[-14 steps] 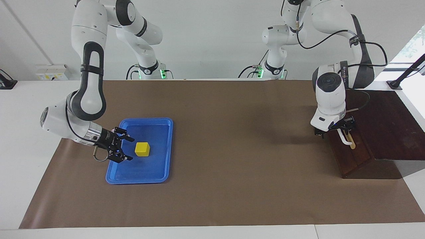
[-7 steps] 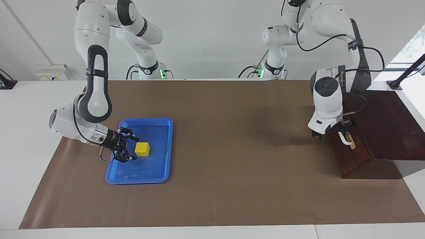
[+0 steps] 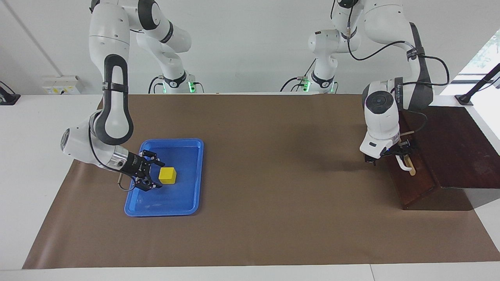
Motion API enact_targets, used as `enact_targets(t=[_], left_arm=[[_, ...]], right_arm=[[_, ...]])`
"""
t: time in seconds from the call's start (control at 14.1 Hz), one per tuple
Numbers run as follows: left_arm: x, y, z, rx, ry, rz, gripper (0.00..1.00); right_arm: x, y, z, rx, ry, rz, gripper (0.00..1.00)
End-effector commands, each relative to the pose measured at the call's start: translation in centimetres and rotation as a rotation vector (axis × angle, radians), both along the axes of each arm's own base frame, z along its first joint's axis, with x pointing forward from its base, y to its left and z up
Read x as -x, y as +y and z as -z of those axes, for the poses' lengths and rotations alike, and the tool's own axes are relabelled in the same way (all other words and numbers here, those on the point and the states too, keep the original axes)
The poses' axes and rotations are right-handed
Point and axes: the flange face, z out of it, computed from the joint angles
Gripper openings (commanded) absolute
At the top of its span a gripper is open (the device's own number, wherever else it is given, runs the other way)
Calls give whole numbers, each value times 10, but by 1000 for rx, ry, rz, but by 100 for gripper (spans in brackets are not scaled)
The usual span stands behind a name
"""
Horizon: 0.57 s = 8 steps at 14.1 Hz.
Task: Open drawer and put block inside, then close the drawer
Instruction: 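Lower the right gripper and close it on the yellow cube, then pull the drawer open with the left gripper while the right gripper holds the cube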
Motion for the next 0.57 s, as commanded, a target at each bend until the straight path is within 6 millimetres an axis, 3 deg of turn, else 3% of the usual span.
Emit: enact_targets(t=[0.0, 0.5], left_arm=[[-3, -33, 9, 103, -12, -49, 100], [1, -83, 0, 205, -29, -134, 100]], right_arm=[[10, 1, -3, -7, -4, 35, 99], [15, -1, 1, -1, -14, 25, 94]])
